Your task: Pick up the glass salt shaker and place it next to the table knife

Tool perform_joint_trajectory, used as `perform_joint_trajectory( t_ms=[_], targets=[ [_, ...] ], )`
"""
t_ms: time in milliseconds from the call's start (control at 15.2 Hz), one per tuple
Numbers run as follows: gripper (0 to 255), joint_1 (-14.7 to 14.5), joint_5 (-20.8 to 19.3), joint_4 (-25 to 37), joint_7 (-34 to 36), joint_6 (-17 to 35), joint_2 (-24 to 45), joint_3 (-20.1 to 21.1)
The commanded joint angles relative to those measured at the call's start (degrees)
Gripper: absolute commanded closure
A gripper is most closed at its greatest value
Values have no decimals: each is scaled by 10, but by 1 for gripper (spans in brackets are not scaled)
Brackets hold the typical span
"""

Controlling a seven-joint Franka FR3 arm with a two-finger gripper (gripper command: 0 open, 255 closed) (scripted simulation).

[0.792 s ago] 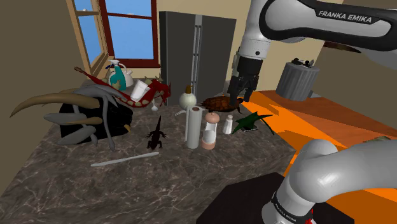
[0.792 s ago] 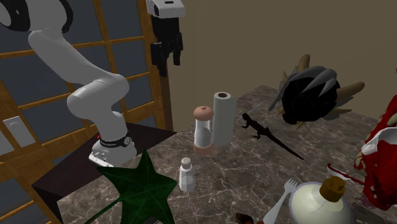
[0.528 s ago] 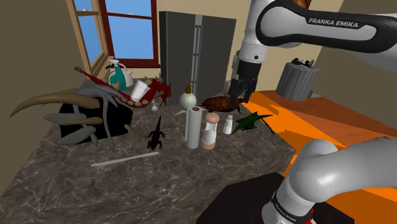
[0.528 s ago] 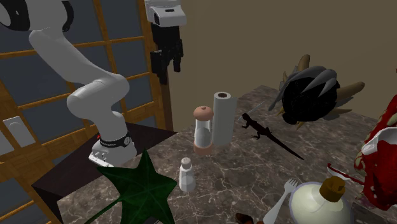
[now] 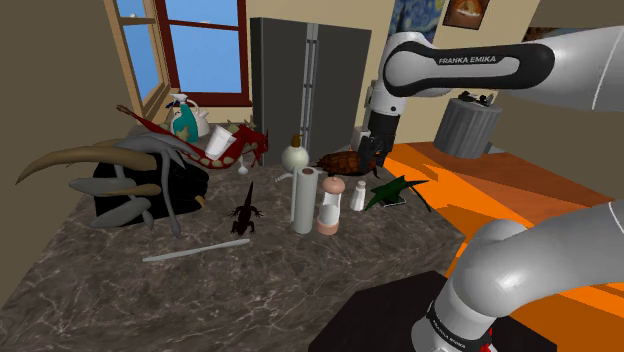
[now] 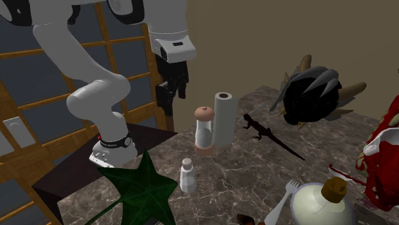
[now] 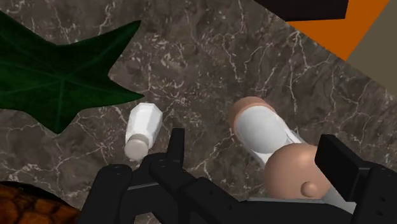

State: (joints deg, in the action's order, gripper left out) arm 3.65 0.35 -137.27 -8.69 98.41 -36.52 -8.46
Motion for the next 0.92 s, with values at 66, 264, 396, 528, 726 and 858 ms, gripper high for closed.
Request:
perform_joint_trajectory(
  t_ms=[66,264,396,528,726,858],
  targets=[
    [0,5,-12,-10,-37,48,39,-26],
    [0,9,-19,-4,-75,90,88,-53],
    [0,11,-20,4,-101,117,123,-71],
    [0,12,-18,16,-128,142,161,-89],
    [0,13,-14,20,-148,167,191,-100],
    [0,12,-13,8,-149,183,196,-101]
  ],
)
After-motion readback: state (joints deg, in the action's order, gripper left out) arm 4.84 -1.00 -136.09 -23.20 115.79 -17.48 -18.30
